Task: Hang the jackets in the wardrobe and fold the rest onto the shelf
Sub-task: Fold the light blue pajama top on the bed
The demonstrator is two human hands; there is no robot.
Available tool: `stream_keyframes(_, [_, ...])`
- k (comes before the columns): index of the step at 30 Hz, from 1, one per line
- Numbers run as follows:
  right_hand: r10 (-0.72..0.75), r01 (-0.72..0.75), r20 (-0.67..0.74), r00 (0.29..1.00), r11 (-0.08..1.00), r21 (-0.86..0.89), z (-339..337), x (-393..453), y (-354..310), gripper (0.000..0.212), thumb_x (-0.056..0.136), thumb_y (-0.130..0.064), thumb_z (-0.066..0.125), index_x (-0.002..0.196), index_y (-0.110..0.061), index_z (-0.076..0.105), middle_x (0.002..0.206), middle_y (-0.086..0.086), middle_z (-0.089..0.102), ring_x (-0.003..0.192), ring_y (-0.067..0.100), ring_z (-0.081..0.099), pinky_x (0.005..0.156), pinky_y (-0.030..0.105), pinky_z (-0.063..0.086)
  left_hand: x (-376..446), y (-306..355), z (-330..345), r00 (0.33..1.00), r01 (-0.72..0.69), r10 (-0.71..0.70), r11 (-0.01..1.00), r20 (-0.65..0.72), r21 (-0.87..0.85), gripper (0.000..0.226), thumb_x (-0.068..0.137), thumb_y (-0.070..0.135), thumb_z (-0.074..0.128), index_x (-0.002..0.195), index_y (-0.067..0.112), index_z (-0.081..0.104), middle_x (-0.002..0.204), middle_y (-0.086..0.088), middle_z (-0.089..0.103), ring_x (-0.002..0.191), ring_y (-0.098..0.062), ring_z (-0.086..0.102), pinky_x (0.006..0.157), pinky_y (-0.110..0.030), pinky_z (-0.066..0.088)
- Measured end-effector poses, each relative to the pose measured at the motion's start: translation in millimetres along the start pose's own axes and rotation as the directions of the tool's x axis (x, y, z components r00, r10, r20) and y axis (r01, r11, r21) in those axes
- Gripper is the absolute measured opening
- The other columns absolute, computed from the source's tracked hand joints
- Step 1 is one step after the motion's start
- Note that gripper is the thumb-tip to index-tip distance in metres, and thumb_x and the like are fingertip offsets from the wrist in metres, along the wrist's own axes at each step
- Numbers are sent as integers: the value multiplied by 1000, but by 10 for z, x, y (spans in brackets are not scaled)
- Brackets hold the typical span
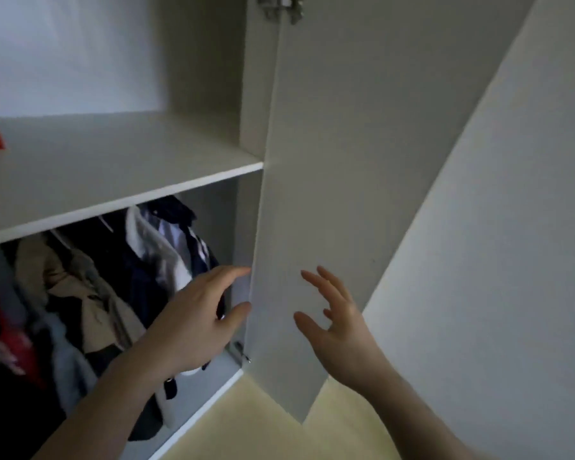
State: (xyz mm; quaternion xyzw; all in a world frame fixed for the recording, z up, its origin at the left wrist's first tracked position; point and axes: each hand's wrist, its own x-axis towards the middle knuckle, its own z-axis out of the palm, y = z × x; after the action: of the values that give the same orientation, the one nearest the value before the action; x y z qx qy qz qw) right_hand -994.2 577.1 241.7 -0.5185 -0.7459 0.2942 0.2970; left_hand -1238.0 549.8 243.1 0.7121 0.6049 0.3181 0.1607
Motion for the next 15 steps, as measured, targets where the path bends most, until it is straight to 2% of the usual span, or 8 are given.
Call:
stream_keyframes(3, [167, -169, -136, 977, 986, -8, -588, -1044, 607, 62, 99, -35, 67, 152, -50, 39, 163, -29, 22, 148, 1, 34, 123, 38, 36, -144, 757, 685, 975, -150, 156, 987, 160, -51, 51, 98, 42, 63, 146, 36, 48, 141, 31, 44, 134, 4, 42, 103, 0, 24])
stream_keyframes(6, [357, -354, -225, 906, 934, 56, -1053, -2238, 1104, 63, 98, -39, 66, 148, -61, 35, 159, -38, 20, 144, -2, 36, 120, 38, 39, -464, 1535, 1375, 896, -298, 318, 948, 311, -111, 50, 97, 43, 64, 145, 35, 51, 145, 25, 49, 136, 2, 44, 111, -14, 32])
stream_keyframes(8, [462, -451, -296, 836, 886, 108, -1297, -3003, 1360, 62, 96, -42, 66, 145, -65, 35, 157, -39, 22, 142, -3, 38, 118, 37, 42, -740, 2023, 1800, 820, -368, 397, 917, 412, -153, 53, 97, 45, 64, 146, 36, 48, 148, 25, 47, 137, 3, 43, 113, -19, 34])
stream_keyframes(11, [565, -538, -395, 724, 822, 189, -1544, -3967, 1617, 63, 94, -41, 68, 145, -62, 37, 157, -35, 25, 145, -1, 35, 119, 42, 40, -1158, 2619, 2363, 706, -437, 480, 874, 520, -213, 56, 97, 51, 61, 149, 40, 43, 149, 32, 40, 138, 9, 37, 113, -15, 31])
stream_keyframes(15, [654, -610, -521, 548, 739, 286, -1850, -5226, 1801, 67, 92, -43, 66, 151, -55, 36, 159, -36, 22, 147, -11, 26, 122, 40, 36, -1779, 3494, 3044, 499, -549, 598, 778, 627, -305, 55, 95, 55, 61, 147, 45, 43, 148, 34, 39, 137, 8, 40, 114, -19, 34])
